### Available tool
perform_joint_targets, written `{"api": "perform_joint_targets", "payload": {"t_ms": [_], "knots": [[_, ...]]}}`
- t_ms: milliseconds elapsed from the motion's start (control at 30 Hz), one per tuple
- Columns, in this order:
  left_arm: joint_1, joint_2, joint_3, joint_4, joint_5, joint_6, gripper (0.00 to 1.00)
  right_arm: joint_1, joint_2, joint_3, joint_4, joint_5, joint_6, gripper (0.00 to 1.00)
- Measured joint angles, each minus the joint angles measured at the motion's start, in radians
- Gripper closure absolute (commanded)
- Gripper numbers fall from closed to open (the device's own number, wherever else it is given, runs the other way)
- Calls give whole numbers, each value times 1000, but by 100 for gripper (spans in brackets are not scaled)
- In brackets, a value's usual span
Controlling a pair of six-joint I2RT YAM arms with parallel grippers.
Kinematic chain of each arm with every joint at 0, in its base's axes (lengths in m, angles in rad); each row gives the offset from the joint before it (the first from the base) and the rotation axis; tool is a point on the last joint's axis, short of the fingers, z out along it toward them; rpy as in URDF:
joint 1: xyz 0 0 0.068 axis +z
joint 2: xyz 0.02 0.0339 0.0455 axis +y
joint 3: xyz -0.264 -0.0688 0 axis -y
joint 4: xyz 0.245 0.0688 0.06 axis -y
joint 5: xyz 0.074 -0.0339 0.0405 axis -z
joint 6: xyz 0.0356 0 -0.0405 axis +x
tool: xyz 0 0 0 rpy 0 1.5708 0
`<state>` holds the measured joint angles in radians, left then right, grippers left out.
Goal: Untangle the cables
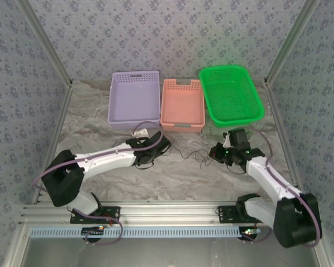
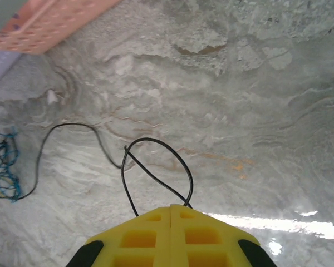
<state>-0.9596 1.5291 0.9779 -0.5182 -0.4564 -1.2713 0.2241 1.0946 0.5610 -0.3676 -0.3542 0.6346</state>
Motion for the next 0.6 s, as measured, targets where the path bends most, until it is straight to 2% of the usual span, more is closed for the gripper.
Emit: {"api": "perform_joint_targets", "payload": {"t_ms": [167, 233, 300, 367, 433, 500, 600], "knots": [[-26, 31, 1, 7, 7, 3, 100, -9, 108, 41, -34, 109, -50, 64], [-35, 43, 3, 10, 13, 3, 100, -8, 119, 57, -61, 159, -66, 56], [-43, 48, 3, 15, 16, 3, 100, -5, 107, 73, -87, 210, -77, 53], [-47, 48, 3, 22, 16, 2, 100, 6, 58, 80, -117, 269, -80, 53], [-51, 48, 3, 24, 18, 2, 100, 32, -27, 80, -156, 331, -77, 61], [-51, 48, 3, 26, 19, 2, 100, 86, -125, 80, -192, 386, -66, 65], [-53, 48, 3, 26, 18, -2, 100, 222, -216, 80, -219, 457, -20, 74]]}}
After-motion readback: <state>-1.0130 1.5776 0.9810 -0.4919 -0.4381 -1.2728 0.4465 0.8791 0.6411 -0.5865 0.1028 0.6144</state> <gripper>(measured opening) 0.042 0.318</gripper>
